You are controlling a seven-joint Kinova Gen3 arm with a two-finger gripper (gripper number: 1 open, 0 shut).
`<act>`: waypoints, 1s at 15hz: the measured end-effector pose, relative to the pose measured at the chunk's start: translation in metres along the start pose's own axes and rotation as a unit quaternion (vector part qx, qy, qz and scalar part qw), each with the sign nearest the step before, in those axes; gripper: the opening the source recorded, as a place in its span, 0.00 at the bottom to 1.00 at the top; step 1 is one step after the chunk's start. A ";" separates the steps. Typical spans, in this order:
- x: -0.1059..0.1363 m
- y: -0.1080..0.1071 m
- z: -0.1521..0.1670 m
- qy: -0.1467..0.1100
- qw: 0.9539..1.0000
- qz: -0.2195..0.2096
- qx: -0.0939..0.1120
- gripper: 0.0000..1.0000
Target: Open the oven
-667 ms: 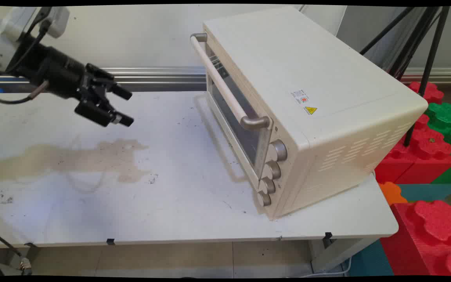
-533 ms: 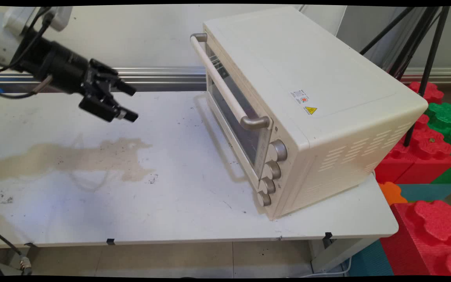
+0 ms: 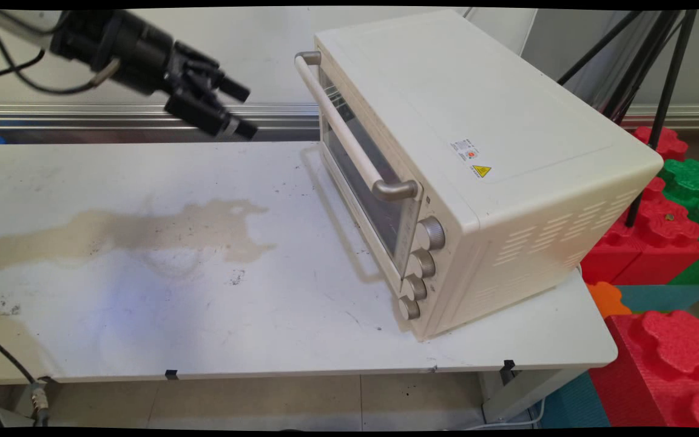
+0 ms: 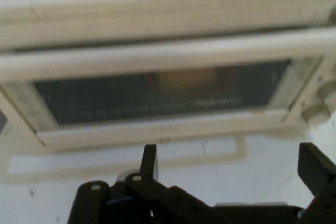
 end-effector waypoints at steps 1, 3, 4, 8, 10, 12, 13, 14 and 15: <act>0.009 -0.001 0.002 0.007 1.000 -0.003 0.001 1.00; 0.026 -0.003 0.006 0.018 1.000 -0.007 0.003 1.00; 0.035 -0.004 0.009 0.025 1.000 -0.011 0.005 1.00; 0.060 -0.002 0.020 0.038 0.999 -0.019 0.005 1.00; 0.068 0.000 0.027 0.037 0.999 -0.021 0.005 1.00; 0.074 0.001 0.033 0.034 0.999 -0.022 0.004 1.00; 0.076 0.002 0.036 0.031 0.999 -0.022 0.004 0.00; 0.077 0.003 0.039 0.028 0.999 -0.022 0.004 0.00; 0.078 0.004 0.042 0.026 0.999 -0.021 0.004 0.00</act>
